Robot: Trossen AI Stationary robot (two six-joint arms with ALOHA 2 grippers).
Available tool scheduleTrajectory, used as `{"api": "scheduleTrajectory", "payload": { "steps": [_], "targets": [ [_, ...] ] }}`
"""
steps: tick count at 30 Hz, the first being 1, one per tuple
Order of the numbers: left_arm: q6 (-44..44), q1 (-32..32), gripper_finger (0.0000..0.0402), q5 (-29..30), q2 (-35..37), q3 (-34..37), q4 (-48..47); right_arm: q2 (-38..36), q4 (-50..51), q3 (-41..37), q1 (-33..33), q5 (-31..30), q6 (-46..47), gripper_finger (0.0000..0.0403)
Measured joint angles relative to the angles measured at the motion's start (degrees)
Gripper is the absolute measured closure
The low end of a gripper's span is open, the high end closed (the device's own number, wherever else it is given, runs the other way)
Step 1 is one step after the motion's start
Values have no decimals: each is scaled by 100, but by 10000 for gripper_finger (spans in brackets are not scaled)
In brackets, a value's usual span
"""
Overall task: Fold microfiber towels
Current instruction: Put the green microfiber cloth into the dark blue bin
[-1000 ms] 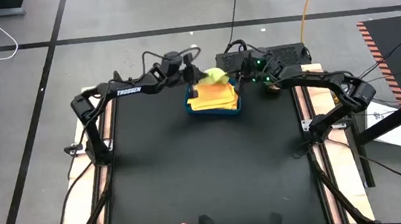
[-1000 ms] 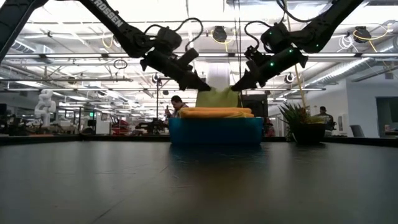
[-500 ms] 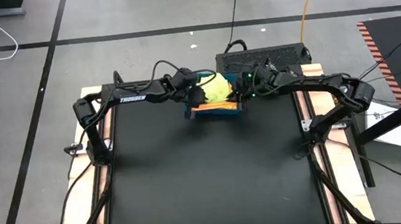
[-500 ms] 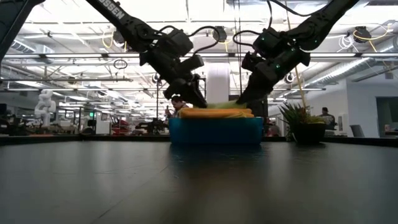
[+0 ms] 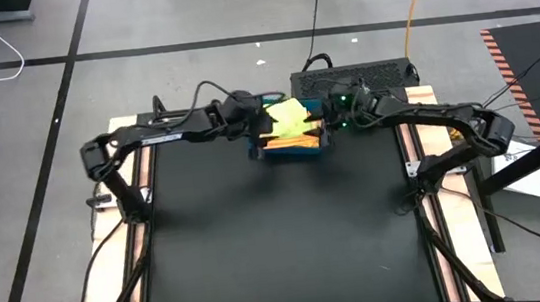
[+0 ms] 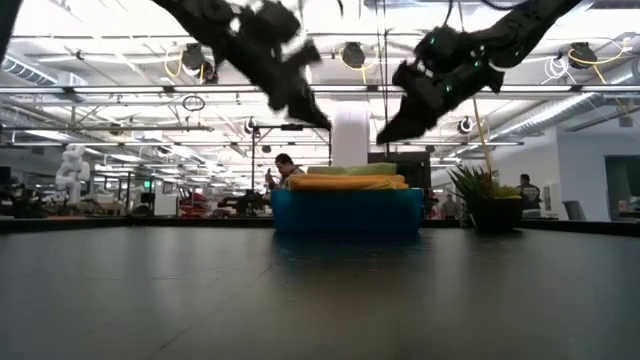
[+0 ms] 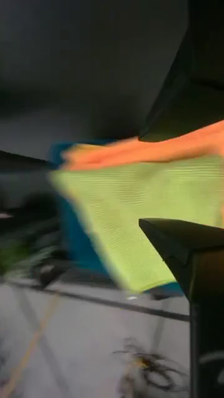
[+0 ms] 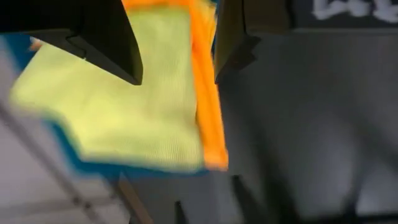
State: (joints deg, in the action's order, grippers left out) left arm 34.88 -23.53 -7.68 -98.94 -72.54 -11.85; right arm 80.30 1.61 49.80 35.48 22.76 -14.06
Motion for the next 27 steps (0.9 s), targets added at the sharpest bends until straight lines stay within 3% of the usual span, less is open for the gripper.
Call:
{"api": "scheduleTrajectory", "payload": {
  "steps": [5,7,11,19,27],
  "targets": [
    [-778,9,187,-114,520,-16,769,-303,-1114,0,0,-60,183,213],
    [-1205,-107,195,30,467,-9,1111,-236,-1634,-75,-17,-381,430,219],
    [-1625,-236,219,34,-98,50,1591,71,-1730,-303,-71,-887,391,230],
    [-1713,-211,265,24,-1402,67,1653,906,-1789,-583,-149,-920,391,238],
    [-1394,-99,279,392,-1604,-4,1704,1488,-1851,-625,-149,-920,409,238]
  ]
}}
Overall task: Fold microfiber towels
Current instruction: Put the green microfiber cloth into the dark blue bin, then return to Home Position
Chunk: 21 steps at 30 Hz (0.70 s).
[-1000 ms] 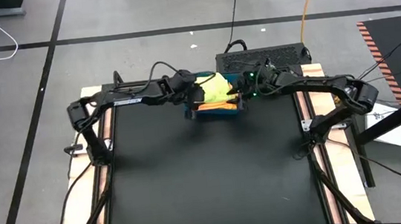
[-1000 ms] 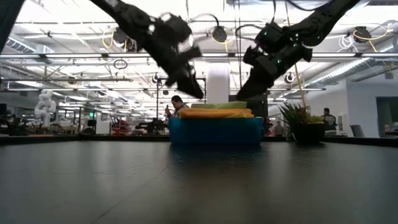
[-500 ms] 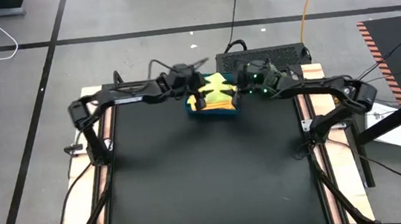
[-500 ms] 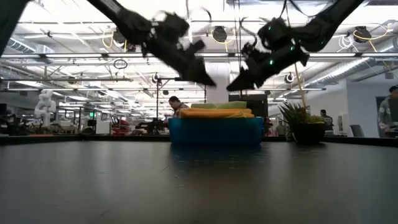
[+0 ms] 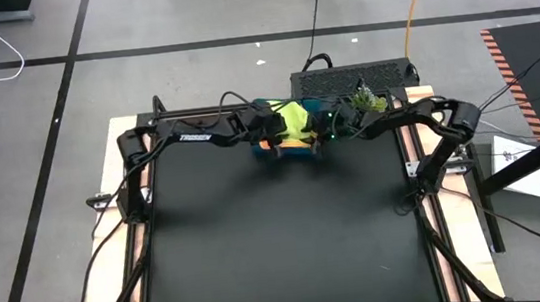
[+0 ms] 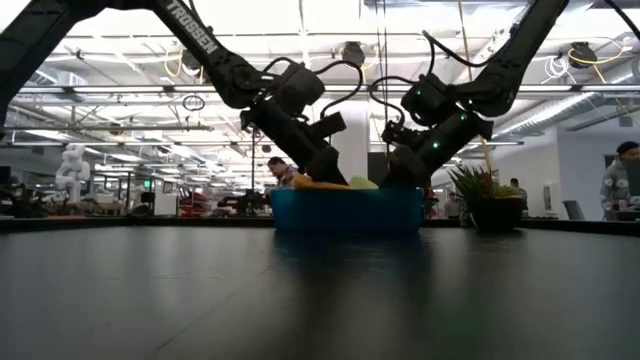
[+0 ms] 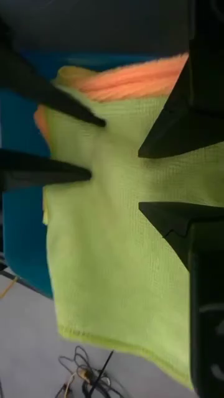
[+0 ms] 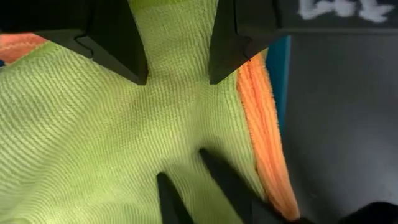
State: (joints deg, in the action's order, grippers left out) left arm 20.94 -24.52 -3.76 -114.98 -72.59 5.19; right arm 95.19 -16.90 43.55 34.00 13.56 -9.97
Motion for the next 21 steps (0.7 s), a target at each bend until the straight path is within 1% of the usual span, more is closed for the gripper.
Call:
{"api": "scheduleTrajectory", "payload": {
  "steps": [2,5,6,10,12,15,18,21],
  "targets": [
    [19,-6,279,27,10,-65,-63,21,-4,0,0,0,13,238],
    [46,-10,279,53,234,-141,-302,-152,51,0,0,0,106,238],
    [77,-10,279,58,358,-162,-328,-259,71,-1,0,0,162,238],
    [72,44,279,86,948,-160,-919,-808,98,-1,-2,12,418,238],
    [-52,87,280,80,1348,-145,-1215,-1126,134,-2,-26,15,468,238],
    [-96,230,287,59,2157,-145,-1392,-1790,398,-2,-127,18,388,238],
    [-59,426,316,40,3023,-156,-1531,-2609,740,-13,-370,18,39,239],
    [-128,621,355,29,3807,-154,-1937,-3508,745,-227,-722,2,-246,239]
  ]
}}
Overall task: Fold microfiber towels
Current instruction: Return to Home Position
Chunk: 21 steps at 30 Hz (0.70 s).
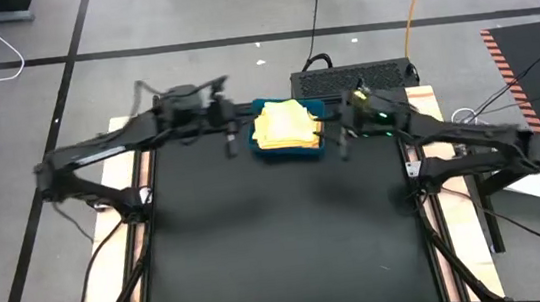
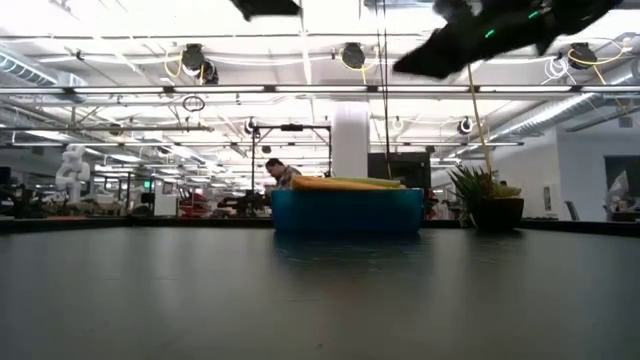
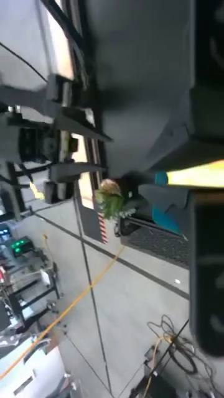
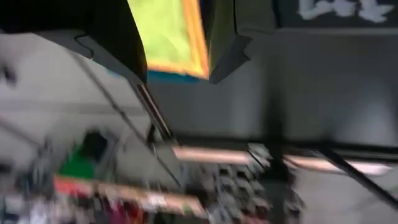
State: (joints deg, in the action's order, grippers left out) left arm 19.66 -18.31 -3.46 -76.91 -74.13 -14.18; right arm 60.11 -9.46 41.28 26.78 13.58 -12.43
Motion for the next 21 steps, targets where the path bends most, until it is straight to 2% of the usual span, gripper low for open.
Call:
{"api": "scheduleTrajectory", "payload": {
  "steps": [3,7,11,13,17,21],
  "targets": [
    [-218,151,391,-4,753,176,-699,-913,-1,-345,-273,-10,-201,239],
    [-738,407,392,78,1750,715,-1453,-2161,38,-880,-452,-437,-320,239],
    [-1221,800,394,500,2935,2063,-612,-3274,-135,-1565,-493,-761,-317,239],
    [-1421,958,398,691,3529,2871,32,-3698,-686,-2075,-493,-760,-158,239],
    [-1818,1113,394,914,4635,4382,1224,-4274,-1767,-3140,-493,-760,100,239],
    [-2100,1186,395,925,5519,5454,1756,-4671,-2132,-3769,-491,-760,131,239]
  ]
}}
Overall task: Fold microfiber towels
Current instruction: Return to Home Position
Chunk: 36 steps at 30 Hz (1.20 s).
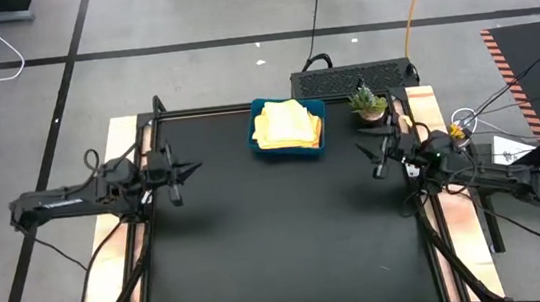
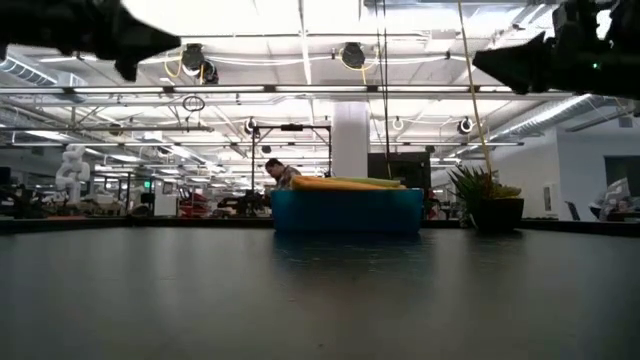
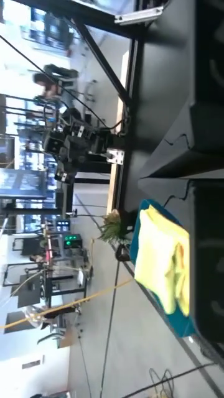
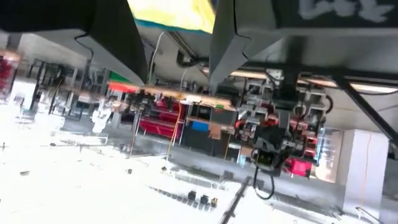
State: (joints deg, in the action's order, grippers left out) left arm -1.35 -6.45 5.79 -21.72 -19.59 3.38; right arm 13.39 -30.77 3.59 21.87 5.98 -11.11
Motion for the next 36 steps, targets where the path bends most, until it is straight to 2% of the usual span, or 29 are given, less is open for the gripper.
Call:
{"api": "scheduleTrajectory", "payload": {
  "steps": [4,6,10,13,16,22,26,31,36],
  "targets": [
    [-240,119,399,32,779,575,16,-221,226,-62,2,-20,356,239],
    [-230,174,397,75,1135,724,-62,-275,719,-1,2,-19,436,239],
    [-58,236,396,537,1778,763,-391,-399,1447,362,4,-20,423,239],
    [85,241,399,583,2171,705,-824,-469,2121,605,4,-20,444,239],
    [106,247,397,606,2160,704,-1075,-546,2655,662,4,-20,661,239],
    [72,248,399,716,2155,907,-1377,-580,2808,215,4,-35,1181,250],
    [31,248,396,693,2157,1184,-1281,-585,2338,-249,4,-103,1389,275],
    [-73,252,398,618,2157,1550,-1156,-601,2653,-243,4,-124,1439,311],
    [-49,278,396,385,2156,1618,-928,-608,2714,-251,4,-135,1174,347]
  ]
}}
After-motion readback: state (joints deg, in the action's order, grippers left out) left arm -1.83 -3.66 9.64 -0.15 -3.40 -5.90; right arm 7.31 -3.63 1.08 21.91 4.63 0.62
